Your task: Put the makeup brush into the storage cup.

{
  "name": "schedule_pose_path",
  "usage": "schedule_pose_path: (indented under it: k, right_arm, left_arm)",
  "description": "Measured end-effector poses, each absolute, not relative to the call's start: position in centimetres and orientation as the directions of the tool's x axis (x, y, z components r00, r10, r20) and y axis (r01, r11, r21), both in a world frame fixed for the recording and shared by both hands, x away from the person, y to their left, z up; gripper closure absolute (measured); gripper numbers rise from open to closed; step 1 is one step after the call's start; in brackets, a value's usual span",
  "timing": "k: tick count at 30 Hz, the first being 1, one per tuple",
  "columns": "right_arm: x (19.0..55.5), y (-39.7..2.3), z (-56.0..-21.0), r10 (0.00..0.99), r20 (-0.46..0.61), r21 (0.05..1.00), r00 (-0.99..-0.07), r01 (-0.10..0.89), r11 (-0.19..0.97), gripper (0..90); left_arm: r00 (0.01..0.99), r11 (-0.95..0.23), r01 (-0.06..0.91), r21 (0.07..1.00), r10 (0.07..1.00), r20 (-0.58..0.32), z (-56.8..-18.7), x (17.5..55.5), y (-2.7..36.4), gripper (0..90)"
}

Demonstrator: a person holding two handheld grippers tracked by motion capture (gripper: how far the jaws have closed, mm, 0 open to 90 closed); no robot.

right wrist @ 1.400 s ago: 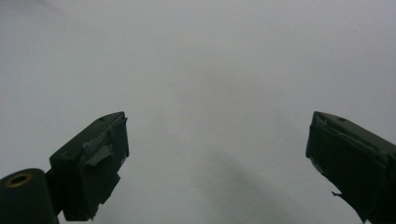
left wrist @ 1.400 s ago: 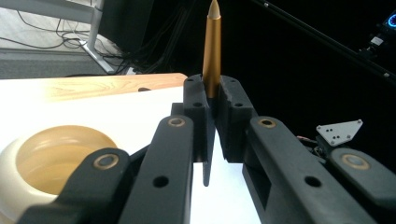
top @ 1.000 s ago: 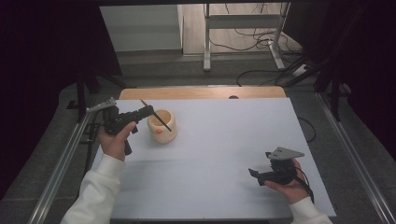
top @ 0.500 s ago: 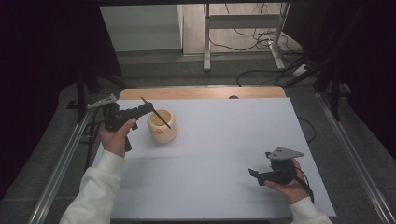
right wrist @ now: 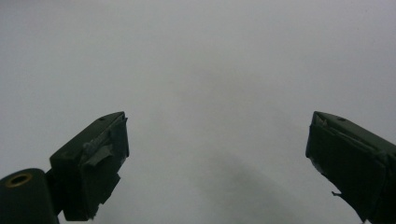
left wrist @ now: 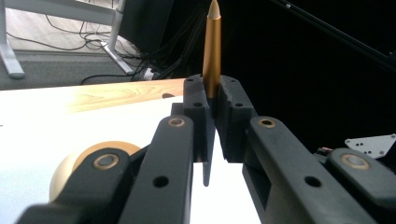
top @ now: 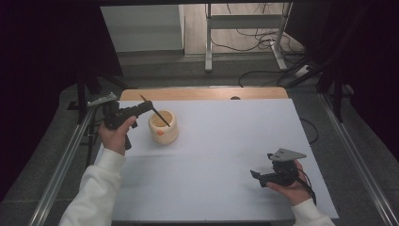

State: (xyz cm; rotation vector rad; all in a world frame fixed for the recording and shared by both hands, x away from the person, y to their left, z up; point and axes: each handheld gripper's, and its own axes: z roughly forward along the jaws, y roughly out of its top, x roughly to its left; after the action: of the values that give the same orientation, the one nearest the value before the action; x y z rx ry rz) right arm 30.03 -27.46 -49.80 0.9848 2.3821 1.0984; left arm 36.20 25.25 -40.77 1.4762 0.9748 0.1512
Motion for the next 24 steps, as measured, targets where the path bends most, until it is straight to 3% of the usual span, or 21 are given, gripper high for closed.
schedule_pose_path:
  k: [24]
  right_arm:
    - [30.1,-27.5,-49.8,0.711,-0.018,0.762,-0.703,0.451,0.465,6.1]
  left_arm:
    - [0.576,0.159,0.468,0.869,0.691,-0.437,-40.8,38.5,26.2,83.6]
